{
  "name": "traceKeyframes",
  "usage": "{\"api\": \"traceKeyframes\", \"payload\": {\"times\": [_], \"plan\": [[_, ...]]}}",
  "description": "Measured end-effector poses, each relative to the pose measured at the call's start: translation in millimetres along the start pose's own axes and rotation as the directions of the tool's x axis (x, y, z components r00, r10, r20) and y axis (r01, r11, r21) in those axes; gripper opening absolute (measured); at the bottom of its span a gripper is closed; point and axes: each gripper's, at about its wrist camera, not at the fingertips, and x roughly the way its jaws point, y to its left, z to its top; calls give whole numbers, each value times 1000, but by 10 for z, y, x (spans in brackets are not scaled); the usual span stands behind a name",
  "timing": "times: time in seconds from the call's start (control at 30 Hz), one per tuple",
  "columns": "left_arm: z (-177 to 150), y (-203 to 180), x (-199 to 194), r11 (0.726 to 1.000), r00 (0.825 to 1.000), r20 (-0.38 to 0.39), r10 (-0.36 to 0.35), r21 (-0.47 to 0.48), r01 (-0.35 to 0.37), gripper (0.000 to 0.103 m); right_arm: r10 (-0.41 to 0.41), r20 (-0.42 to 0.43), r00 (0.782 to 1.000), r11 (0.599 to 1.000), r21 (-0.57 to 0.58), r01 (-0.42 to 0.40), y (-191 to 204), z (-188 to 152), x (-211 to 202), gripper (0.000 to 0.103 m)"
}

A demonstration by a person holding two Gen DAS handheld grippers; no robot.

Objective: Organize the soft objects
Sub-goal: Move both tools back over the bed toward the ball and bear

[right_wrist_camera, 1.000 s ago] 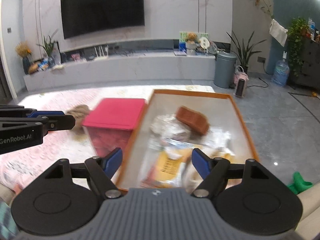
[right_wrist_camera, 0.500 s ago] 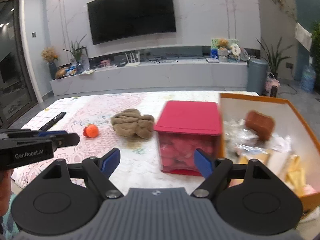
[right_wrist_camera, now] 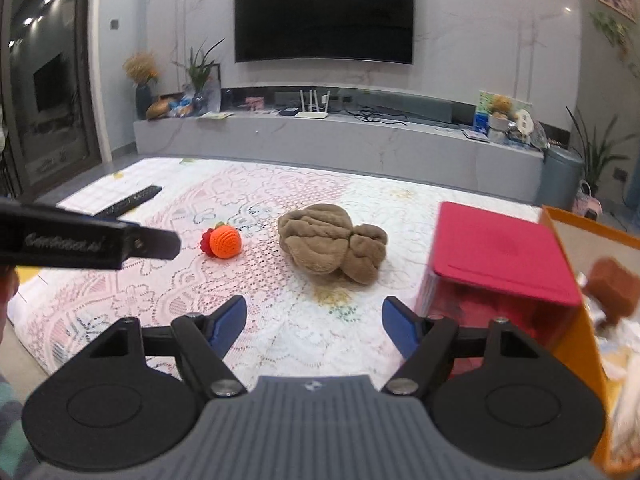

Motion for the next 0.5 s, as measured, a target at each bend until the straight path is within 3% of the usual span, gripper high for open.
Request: {"api": "traceKeyframes", "payload": {"times": [0.23,0.5], "plan": [[114,111,391,998,998,-35,50,24,-49,50,11,-27,1000,999,-44,-12,66,80,526,74],[172,194,831,992,993,-20,118,41,-118,69,-2,-41,999,996,-93,-2,171,191,1073,76]]}}
